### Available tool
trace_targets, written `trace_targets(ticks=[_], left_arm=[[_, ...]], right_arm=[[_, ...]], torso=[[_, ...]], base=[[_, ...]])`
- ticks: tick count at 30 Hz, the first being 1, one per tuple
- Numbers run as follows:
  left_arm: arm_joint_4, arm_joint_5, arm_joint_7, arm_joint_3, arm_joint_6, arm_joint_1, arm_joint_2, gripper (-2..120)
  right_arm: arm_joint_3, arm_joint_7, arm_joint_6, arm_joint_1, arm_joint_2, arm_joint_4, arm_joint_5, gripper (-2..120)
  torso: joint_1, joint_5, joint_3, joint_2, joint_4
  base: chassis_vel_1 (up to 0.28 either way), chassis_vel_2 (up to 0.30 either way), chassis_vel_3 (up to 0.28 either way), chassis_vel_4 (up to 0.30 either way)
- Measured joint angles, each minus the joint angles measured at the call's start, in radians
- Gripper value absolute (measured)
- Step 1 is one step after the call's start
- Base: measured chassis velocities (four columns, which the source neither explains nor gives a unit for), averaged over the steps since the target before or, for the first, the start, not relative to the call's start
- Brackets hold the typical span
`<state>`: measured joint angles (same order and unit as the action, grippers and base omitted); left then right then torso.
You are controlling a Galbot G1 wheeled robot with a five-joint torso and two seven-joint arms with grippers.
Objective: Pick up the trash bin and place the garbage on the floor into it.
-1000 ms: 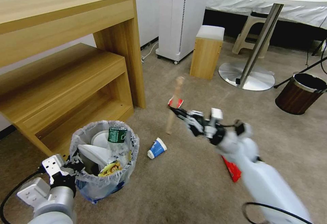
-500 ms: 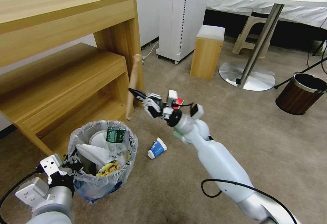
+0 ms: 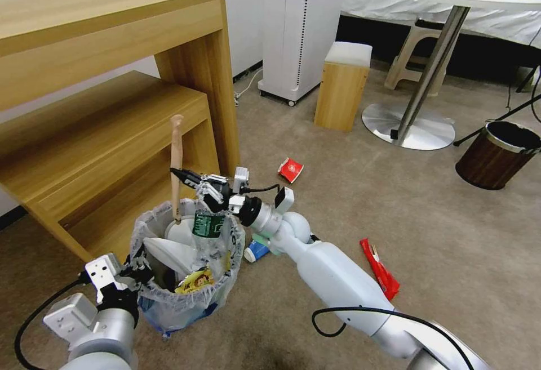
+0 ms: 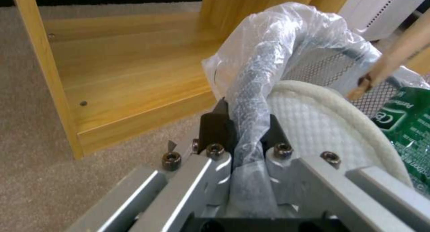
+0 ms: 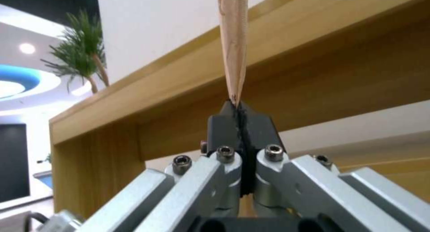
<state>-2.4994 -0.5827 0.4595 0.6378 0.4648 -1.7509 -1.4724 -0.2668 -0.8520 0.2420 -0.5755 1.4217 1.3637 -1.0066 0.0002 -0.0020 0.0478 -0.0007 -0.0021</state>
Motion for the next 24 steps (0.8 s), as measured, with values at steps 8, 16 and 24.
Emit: trace_targets(ticks=[8, 16, 24], left_arm=[[0.000, -0.003, -0.001, 0.003, 0.000, -0.004, 0.003, 3], [-0.001, -0.003, -0.001, 0.008, 0.000, -0.007, 0.003, 3], [-0.001, -0.004, -0.001, 0.011, 0.000, -0.011, 0.002, 3]], right_arm=[[0.007, 0.037, 0.015, 0.008, 0.003, -0.030, 0.042, 0], [0.016, 0.037, 0.004, -0.005, -0.015, -0.015, 0.072, 30], [-0.004, 0.034, -0.006, -0.020, -0.047, 0.002, 0.084, 58]], torso=[[0.000, 0.0000, 0.000, 0.000, 0.0000], [0.000, 0.0000, 0.000, 0.000, 0.0000], [0.000, 0.0000, 0.000, 0.000, -0.0001]], base=[[0.000, 0.000, 0.000, 0.000], [0.000, 0.000, 0.000, 0.000], [0.000, 0.000, 0.000, 0.000]])
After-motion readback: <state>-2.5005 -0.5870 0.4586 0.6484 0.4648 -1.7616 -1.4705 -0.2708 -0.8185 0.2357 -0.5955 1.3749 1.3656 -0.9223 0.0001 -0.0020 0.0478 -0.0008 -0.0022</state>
